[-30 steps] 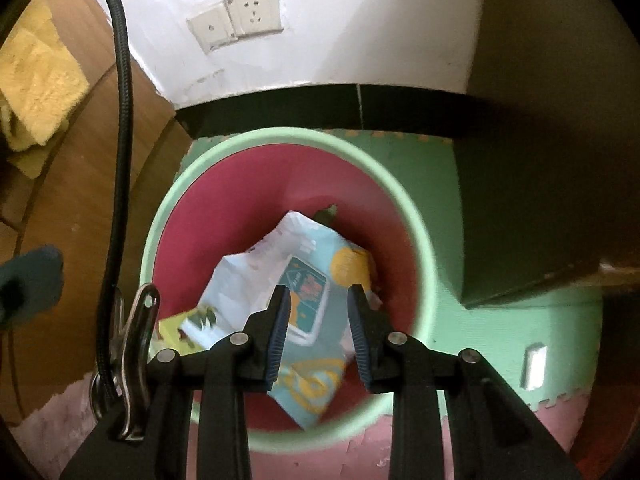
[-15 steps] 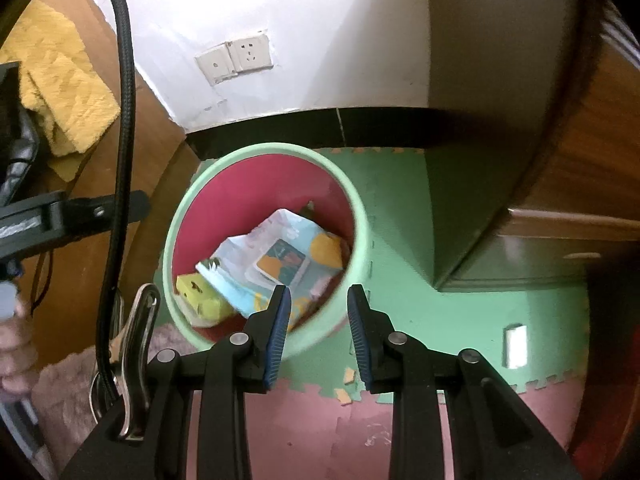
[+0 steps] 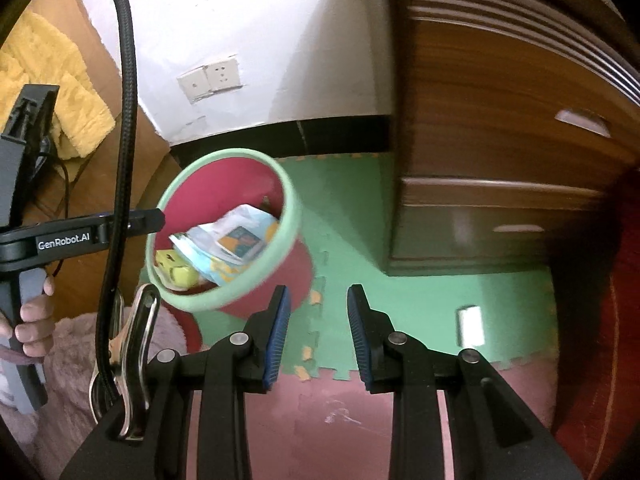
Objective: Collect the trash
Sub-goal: 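Move both open tools from the bucket toward the white tissue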
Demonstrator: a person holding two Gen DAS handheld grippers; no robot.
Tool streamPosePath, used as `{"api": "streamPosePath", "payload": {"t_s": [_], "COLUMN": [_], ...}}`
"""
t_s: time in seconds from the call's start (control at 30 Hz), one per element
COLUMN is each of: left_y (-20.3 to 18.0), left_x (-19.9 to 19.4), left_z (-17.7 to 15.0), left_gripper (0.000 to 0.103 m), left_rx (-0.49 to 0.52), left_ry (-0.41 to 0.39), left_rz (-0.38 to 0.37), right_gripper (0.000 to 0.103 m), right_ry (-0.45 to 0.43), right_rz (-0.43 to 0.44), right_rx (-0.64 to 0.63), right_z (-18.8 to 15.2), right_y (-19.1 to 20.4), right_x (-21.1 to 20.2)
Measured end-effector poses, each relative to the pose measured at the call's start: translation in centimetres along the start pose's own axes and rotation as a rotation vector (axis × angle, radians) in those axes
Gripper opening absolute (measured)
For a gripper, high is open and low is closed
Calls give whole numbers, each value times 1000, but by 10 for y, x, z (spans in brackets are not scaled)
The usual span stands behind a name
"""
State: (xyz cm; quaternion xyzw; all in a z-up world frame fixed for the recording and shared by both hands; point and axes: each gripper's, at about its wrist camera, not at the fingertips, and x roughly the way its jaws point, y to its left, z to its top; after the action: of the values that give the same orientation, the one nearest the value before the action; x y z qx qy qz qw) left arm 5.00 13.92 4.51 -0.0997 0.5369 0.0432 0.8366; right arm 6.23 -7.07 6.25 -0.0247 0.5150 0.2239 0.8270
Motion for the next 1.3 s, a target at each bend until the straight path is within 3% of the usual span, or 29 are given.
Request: {"api": "streamPosePath", "payload": {"t_s": [0.63,0.7,0.8,1.1,1.3], "left_y": [-100,-118,-140,-189,-217], "left_x": [21,27,36,73,106], "left_z": [-38,-41,-44,-53,-63], "left_gripper": [53,53,53,53,53], "left_rx": [130,170,221,297,301], "left_ry": [72,84,92,108,157], "left_rz": [-15,-22,-45,-94,-116], "right_gripper": [30,30,31,31,31], "right_ry": [-14,6,14,49,75], "right_rz": [-128,-141,-47,-153,-157], "right_rx": [143,170,295,304,326], "right_z": [-50,-56,-62,-84,-113], "right_y": [-113,-131,-164,-224,-248], "right_x": [-51,-50,-48,-35,-19]}}
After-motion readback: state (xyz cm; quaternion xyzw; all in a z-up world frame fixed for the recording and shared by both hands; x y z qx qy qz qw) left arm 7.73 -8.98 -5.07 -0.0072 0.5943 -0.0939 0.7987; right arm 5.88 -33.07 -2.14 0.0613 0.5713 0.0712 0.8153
